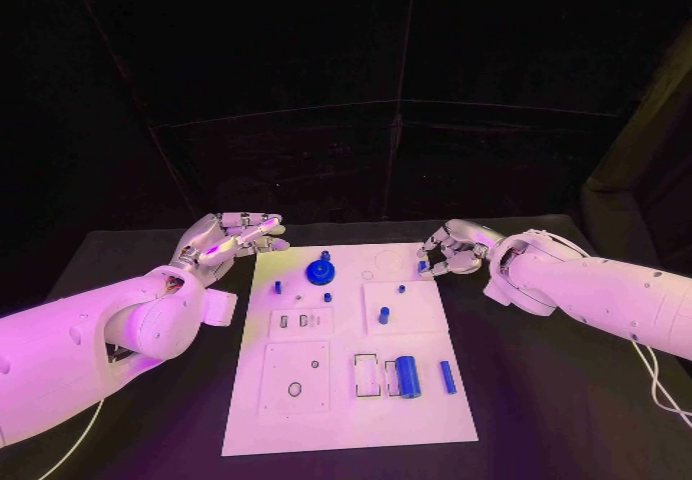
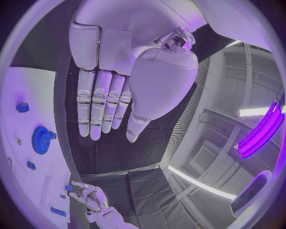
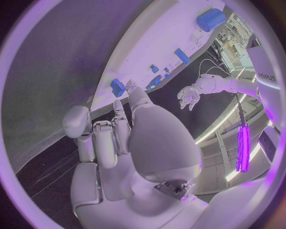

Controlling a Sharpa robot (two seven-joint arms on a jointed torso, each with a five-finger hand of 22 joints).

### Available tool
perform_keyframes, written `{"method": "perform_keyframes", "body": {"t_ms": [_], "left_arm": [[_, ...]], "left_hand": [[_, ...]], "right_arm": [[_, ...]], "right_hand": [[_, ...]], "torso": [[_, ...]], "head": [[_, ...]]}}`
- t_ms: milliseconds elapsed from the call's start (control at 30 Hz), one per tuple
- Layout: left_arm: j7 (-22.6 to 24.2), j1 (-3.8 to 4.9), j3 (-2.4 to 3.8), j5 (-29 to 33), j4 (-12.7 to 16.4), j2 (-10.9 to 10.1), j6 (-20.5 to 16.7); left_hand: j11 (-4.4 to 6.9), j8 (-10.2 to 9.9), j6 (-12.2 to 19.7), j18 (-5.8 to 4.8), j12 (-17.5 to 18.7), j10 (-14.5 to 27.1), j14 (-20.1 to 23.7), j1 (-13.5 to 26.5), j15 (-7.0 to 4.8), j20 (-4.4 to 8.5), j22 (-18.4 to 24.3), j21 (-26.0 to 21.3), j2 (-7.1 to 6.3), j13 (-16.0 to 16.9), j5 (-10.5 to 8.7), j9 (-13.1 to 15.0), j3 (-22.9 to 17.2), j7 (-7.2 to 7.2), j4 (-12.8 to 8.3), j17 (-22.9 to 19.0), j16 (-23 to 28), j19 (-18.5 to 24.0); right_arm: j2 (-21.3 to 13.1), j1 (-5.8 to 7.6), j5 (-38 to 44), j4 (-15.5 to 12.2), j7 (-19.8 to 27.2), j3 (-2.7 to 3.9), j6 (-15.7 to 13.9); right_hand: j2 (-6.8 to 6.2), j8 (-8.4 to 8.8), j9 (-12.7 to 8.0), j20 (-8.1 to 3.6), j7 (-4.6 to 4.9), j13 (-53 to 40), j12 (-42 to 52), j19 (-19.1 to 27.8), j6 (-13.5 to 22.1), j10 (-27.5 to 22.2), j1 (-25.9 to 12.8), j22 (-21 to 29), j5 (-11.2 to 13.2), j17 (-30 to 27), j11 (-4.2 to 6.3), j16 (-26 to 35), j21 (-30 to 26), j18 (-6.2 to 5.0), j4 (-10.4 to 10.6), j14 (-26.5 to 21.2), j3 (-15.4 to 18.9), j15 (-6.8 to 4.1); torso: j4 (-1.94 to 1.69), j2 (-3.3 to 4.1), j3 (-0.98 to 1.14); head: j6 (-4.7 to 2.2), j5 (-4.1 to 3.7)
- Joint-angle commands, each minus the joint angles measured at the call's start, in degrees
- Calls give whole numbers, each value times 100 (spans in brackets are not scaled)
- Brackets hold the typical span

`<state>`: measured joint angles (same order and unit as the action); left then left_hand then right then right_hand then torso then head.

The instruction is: Assemble the parts on the task board

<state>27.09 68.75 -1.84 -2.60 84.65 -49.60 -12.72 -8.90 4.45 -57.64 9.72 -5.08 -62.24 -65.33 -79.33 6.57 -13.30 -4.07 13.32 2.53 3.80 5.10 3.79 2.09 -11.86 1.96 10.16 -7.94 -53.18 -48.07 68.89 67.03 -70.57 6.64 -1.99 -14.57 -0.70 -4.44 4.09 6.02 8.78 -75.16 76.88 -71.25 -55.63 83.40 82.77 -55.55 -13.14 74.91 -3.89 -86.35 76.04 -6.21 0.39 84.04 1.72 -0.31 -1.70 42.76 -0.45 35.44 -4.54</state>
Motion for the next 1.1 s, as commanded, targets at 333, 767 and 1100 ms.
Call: {"method": "perform_keyframes", "body": {"t_ms": [333,767,1100], "left_arm": [[-6,7,-5,-15,-3,14,68],[-11,7,-9,-15,-2,15,64],[-19,7,-10,-15,-4,14,71]], "left_hand": [[-5,-30,-16,89,25,-52,-36,-34,-1,5,10,-30,53,-5,-25,-5,-10,-10,-47,9,39,-43],[-5,-30,-15,89,25,-52,-36,-34,-1,5,10,-30,53,-5,-25,-5,-10,-10,-47,9,39,-43],[-5,-33,-15,89,29,-51,-36,-39,-1,5,10,-33,56,-6,-25,-6,-13,-11,-54,11,44,-43]], "right_arm": [[64,-56,34,104,-101,2,168],[101,-91,36,165,-94,2,190],[121,-96,36,169,-101,2,161]], "right_hand": [[100,-47,0,-39,-12,-490,-6,13,-99,-1,-43,-10,52,532,38,15,-19,-40,-40,396,-67,-36],[201,-81,1,-64,-56,-510,25,-11,-273,17,-71,-38,116,564,75,5,-5,-35,-100,403,-202,-66],[213,-57,-15,-79,-64,-552,85,-49,-305,51,-135,-98,190,622,86,-17,22,-23,-120,416,-259,-78]], "torso": [[6,-2,-8],[7,-2,-5],[5,-3,-1]], "head": [[13,-1],[22,-1],[29,-21]]}}
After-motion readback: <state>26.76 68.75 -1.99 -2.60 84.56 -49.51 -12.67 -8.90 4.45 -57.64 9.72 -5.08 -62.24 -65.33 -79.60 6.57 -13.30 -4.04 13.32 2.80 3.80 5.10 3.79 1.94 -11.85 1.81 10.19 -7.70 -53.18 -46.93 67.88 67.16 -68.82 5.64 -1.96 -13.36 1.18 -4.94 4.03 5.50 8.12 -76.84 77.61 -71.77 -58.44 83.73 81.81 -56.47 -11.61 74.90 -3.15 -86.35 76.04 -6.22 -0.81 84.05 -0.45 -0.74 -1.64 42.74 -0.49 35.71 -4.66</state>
